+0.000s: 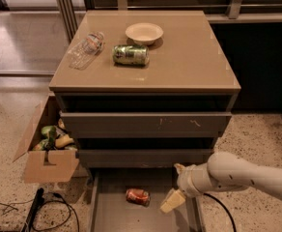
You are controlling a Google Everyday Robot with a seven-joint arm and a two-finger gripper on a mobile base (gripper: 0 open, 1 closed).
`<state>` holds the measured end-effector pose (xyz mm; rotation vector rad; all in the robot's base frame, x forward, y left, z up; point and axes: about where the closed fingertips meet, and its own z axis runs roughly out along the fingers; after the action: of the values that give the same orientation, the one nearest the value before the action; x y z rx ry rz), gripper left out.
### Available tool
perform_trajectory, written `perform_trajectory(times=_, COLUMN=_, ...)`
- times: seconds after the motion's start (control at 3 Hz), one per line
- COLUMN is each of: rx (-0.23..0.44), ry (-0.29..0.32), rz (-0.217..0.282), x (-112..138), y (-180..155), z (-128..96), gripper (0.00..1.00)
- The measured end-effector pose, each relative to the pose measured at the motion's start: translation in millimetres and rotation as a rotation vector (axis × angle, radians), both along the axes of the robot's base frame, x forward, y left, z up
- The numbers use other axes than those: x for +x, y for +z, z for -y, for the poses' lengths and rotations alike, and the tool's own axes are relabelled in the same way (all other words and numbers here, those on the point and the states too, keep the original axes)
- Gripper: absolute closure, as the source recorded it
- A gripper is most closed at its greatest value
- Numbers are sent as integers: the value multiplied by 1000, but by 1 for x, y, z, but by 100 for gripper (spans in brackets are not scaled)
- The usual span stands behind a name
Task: Pick coke can from bottom drawer and place on counter
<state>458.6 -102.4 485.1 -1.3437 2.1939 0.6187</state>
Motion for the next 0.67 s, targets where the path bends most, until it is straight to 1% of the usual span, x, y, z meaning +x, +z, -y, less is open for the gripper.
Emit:
perform_trajectory(times=0.33, rx=13, ry=-43, rz=-14, x=1, y=-49, z=-2, gripper=0)
perform_trajectory(times=0.67, rx=12, ry=-53, rz=-67, x=3, y=-107, z=-9, gripper=0)
